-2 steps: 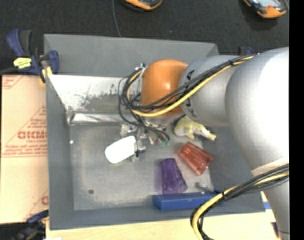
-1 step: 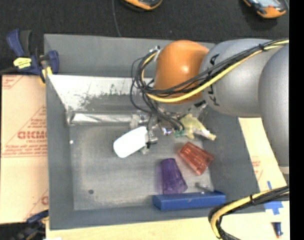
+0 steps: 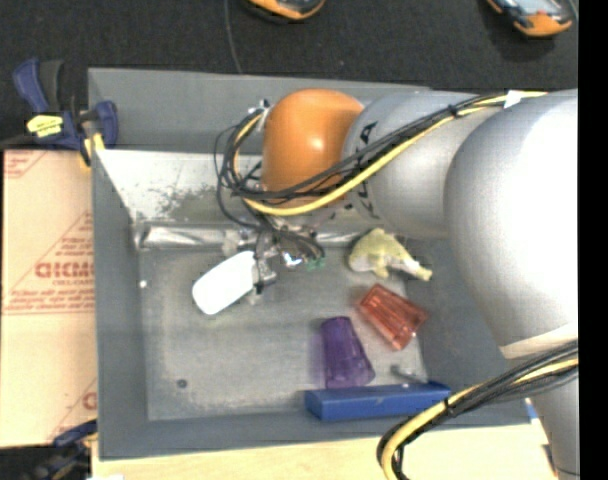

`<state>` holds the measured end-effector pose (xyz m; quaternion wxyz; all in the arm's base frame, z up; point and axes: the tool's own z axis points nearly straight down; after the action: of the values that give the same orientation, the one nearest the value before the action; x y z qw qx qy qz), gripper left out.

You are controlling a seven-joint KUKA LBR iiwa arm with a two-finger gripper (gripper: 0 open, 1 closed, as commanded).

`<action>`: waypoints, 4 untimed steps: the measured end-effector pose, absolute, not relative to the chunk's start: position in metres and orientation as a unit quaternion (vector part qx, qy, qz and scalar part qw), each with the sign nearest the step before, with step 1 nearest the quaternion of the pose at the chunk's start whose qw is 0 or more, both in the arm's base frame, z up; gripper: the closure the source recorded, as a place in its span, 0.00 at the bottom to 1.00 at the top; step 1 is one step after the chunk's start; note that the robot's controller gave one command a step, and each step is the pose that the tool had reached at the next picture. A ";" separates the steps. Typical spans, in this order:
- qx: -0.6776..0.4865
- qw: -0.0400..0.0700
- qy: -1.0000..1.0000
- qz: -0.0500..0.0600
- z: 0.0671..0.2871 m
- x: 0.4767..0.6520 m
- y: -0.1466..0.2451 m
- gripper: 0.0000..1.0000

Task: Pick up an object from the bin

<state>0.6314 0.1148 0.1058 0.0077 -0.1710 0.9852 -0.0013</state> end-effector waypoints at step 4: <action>-0.278 0.010 0.961 -0.002 0.071 0.634 0.155 1.00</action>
Offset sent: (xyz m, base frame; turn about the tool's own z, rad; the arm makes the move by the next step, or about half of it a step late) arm -0.0127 0.0223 -0.0358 -0.2253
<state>0.6343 0.1546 0.0714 0.0102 -0.2780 0.9605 -0.0017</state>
